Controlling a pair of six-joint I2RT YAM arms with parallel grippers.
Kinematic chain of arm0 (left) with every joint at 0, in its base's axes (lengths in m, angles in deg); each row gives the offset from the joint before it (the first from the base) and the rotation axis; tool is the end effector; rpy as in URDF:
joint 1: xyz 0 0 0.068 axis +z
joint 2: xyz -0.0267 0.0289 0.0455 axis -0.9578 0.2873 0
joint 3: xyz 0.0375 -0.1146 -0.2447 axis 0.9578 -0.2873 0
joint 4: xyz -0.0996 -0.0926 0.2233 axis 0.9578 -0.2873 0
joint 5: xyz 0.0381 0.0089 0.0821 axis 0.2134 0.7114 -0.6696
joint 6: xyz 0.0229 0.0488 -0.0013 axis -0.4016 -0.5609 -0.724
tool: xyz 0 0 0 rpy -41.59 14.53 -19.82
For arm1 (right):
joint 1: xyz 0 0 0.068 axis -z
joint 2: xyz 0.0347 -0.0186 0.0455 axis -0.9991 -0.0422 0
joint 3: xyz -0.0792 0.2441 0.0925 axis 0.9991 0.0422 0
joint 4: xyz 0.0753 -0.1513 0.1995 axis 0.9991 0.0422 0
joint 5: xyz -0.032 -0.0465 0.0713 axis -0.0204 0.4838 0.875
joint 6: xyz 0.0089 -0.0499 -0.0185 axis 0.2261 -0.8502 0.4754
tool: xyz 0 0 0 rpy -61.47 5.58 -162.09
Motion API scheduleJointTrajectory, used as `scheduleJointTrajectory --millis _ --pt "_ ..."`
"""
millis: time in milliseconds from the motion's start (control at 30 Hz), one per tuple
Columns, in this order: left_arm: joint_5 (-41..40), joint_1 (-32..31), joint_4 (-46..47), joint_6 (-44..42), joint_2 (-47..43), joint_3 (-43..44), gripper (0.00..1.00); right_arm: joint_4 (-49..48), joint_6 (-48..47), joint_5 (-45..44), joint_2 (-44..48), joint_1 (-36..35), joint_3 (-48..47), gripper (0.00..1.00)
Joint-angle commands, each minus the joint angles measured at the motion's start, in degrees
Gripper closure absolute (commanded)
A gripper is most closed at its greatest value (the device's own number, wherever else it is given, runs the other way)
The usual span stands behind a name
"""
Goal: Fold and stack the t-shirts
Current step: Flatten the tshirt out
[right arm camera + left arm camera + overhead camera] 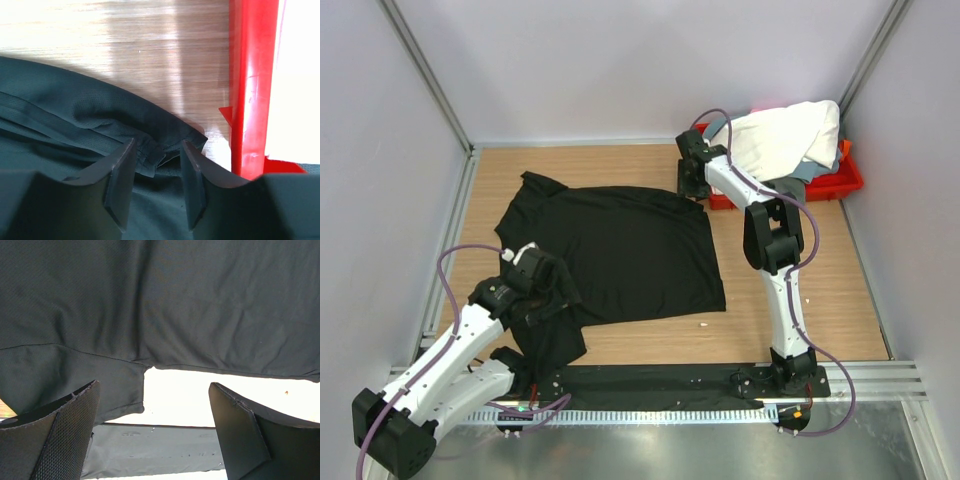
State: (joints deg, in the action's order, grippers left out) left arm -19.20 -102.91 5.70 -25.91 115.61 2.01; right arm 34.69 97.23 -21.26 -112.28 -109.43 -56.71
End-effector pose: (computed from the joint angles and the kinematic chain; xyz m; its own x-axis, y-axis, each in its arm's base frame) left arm 0.1311 -0.0701 0.2320 -0.7838 -0.5100 -0.3543 -0.3853 0.8468 -0.3667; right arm 0.4698 0.1815 0.1970 -0.8631 0.0091 -0.5050 0.0029 0.9999 0.0131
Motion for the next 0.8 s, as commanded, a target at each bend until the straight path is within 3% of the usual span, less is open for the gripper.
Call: scheduleJointTrajectory --millis 0,300,433,600,767 --pt "0.1 -0.2 2.0 -0.5 -0.1 -0.3 0.10 -1.5 -0.5 0.8 1.5 0.0 0.1 0.55" --pt "-0.2 -0.3 1.9 -0.4 0.0 -0.3 0.11 -2.1 -0.7 2.2 1.7 0.1 0.7 0.67" --pt "-0.2 -0.3 1.9 -0.4 0.1 -0.3 0.11 -2.5 -0.7 4.1 1.3 0.8 0.8 0.78" --pt "-0.3 -0.4 1.9 -0.4 0.1 -0.3 0.11 -3.0 -0.5 5.4 1.7 1.3 1.4 0.98" --pt "-0.5 -0.4 1.8 -0.3 0.3 -0.3 0.11 -3.0 -0.3 5.3 1.6 1.7 -0.9 0.99"
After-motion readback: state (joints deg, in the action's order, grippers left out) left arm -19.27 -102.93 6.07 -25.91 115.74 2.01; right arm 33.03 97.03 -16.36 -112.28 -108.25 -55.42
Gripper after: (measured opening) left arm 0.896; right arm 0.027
